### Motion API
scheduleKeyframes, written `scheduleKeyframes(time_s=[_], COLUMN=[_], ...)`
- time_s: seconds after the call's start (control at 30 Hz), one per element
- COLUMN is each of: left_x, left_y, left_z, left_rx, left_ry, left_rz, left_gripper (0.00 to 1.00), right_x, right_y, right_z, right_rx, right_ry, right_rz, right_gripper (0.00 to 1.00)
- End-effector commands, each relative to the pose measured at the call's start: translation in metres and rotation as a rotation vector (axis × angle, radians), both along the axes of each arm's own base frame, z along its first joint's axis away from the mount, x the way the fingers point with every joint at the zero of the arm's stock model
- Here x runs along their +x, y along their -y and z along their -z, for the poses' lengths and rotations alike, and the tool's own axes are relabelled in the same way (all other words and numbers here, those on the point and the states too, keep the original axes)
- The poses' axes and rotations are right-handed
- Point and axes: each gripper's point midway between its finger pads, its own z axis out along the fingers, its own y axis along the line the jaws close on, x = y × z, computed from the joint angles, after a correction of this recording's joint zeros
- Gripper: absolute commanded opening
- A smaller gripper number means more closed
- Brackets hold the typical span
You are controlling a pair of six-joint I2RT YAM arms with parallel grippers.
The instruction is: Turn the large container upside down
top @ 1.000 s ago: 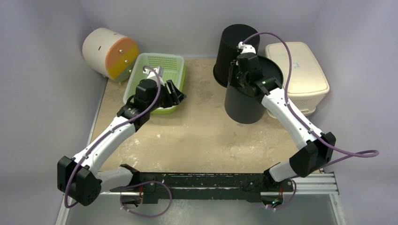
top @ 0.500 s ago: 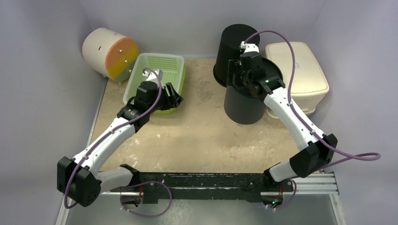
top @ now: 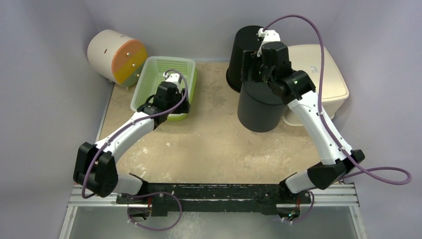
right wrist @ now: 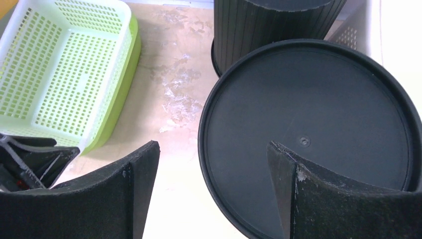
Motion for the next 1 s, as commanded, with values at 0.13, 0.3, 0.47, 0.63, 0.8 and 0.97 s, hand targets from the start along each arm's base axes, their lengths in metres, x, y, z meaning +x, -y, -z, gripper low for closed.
scheduleKeyframes(time_s=[0.13,0.3,0.47,0.63,0.8,0.97], left_x=[0.050,0.065,0.077,0.081,0.079,0.078], left_y=[-0.010,-0.008,-0.007,0.000,-0.003,-0.009], left_z=[-0.026,-0.002,0.009,0.025,0.047,0.055], left_rx=[0.094,0.086,0.020,-0.004,0.017,0.031], left_ry=[0.112,0.065,0.054,0.015,-0.043,-0.062], left_rz=[0.002,0.056,0.096,0.147,0.156,0.143], left_gripper=[0.59,0.58,0.62,0.63,0.63,0.58], right_x=[0.001,0.000,0.002,0.004,0.006,0.005], right_y=[-0.001,-0.006,-0.007,-0.007,-0.008,-0.007], right_z=[-0.021,-0.017,-0.019,-0.015,-0.014,-0.012], right_rx=[-0.023,-0.019,-0.022,-0.027,-0.024,-0.026], right_ry=[0.046,0.031,0.032,0.027,0.026,0.023], right_rz=[-0.036,-0.061,-0.061,-0.056,-0.056,-0.050], right_gripper=[0.82,0.82,0.84,0.84,0.84,0.84])
